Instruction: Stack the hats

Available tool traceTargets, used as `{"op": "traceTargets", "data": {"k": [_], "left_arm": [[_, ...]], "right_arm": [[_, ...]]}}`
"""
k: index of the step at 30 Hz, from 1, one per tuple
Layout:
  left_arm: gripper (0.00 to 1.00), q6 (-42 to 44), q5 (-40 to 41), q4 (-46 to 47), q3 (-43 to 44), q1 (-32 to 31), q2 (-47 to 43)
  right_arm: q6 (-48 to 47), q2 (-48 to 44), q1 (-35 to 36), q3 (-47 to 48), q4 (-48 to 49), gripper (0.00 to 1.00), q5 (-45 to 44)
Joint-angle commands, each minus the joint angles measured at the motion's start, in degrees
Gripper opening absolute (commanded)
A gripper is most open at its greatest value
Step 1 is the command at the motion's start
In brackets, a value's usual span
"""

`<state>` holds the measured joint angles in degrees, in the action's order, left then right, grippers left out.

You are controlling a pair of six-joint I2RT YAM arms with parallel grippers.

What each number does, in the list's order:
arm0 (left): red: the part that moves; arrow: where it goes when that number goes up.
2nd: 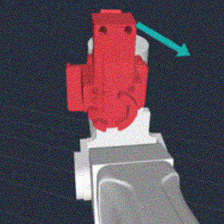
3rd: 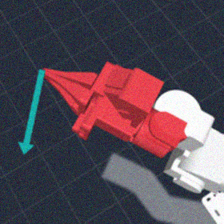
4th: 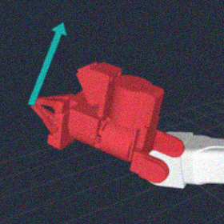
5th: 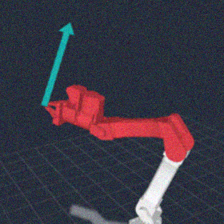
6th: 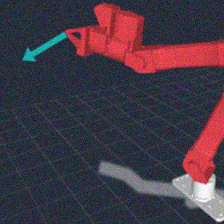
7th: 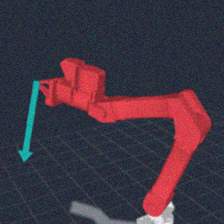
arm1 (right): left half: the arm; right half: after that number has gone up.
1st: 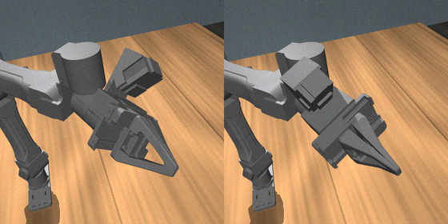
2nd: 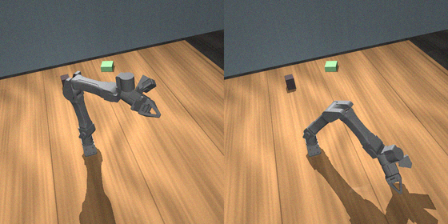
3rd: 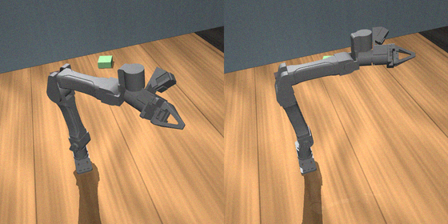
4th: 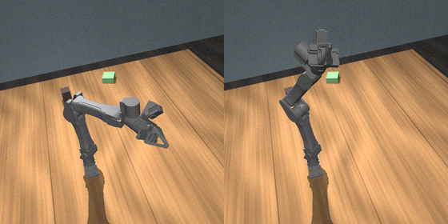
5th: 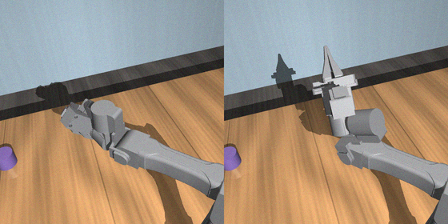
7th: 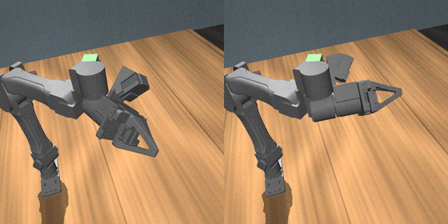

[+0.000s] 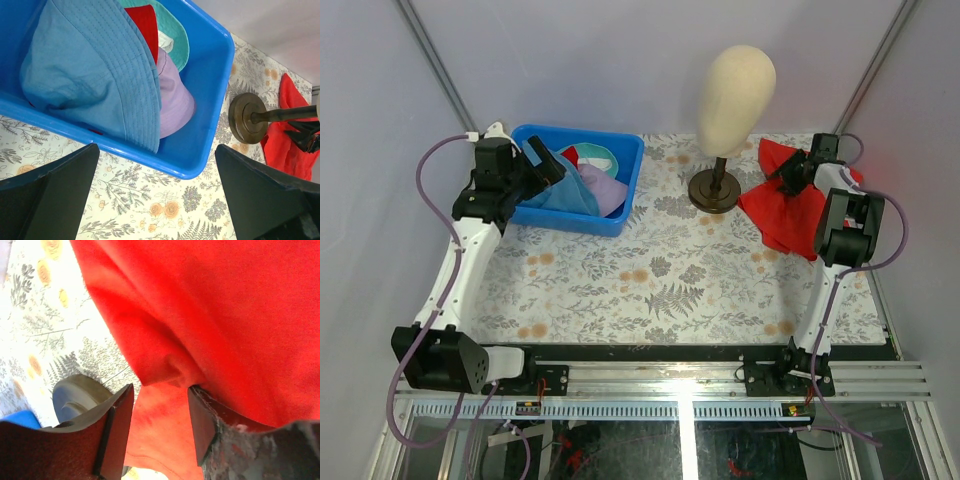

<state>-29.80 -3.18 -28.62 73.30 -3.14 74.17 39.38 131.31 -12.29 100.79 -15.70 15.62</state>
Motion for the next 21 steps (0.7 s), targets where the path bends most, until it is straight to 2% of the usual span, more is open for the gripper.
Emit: {"op": "traceTargets", "data": {"k": [1, 5, 10, 21], "left_arm": [[1.00, 2.0, -0.2, -0.8, 2.6, 1.0, -0.9], [1.00, 1.4, -2.2, -0.7, 3.2, 1.1, 0.4], [1.00, 1.5, -2.1, -0.7, 3.3, 1.3, -0.2], [1.00, 2.0, -0.9, -2.7, 3.2, 1.6, -2.6]], "right_arm": [[-1.8, -5.6, 2.6, 2.2, -1.3, 0.57, 2.3], [1.0, -4.3, 4.1, 3.5, 0.8, 0.58, 5.7], [4.7, 3.9, 5.0, 8.1, 5.4, 0.43, 9.5], [8.0, 15.6, 7.0, 19.8, 6.8, 0.40, 10.6]]}}
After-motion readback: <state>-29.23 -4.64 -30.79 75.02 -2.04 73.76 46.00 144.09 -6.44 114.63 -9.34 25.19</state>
